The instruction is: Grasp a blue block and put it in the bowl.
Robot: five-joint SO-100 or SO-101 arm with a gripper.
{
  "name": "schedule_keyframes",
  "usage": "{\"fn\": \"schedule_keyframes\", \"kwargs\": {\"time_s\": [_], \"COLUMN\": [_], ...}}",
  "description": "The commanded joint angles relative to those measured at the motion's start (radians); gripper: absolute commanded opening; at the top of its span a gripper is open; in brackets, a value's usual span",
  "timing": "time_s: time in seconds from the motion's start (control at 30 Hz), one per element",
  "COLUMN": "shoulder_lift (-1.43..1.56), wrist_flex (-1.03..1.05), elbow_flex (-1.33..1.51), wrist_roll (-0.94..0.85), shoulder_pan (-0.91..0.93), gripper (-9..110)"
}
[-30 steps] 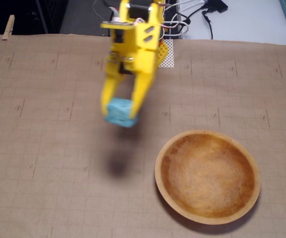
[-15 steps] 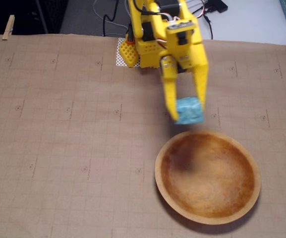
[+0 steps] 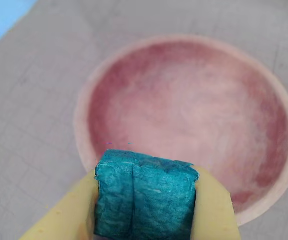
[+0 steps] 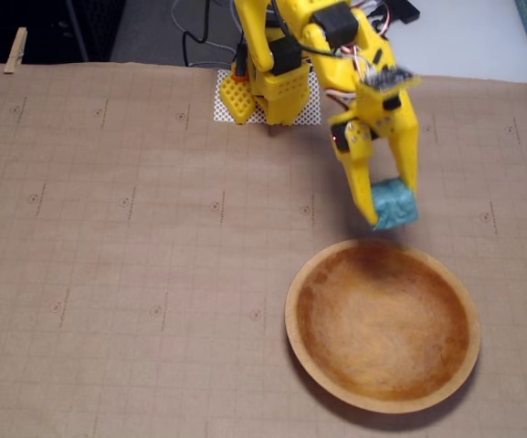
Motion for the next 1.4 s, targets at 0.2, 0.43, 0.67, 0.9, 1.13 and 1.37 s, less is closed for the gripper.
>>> {"fn": "schedule_keyframes", "kwargs": {"time_s": [0.2, 0.43, 0.67, 0.9, 1.13, 1.37], "shoulder_lift": [-0.089, -0.100, -0.158, -0.281, -0.387, -0.529], "wrist_flex": [-0.006, -0.020, -0.020, -0.020, -0.098, -0.275], "elbow_flex": [-0.026, -0.061, -0.166, -0.305, -0.379, -0.390], "wrist_roll": [0.006, -0.005, -0.002, -0.003, -0.003, -0.006], "shoulder_pan": [0.006, 0.026, 0.063, 0.146, 0.169, 0.167], "gripper": [-1, -1, -1, -2, -2, -2]}}
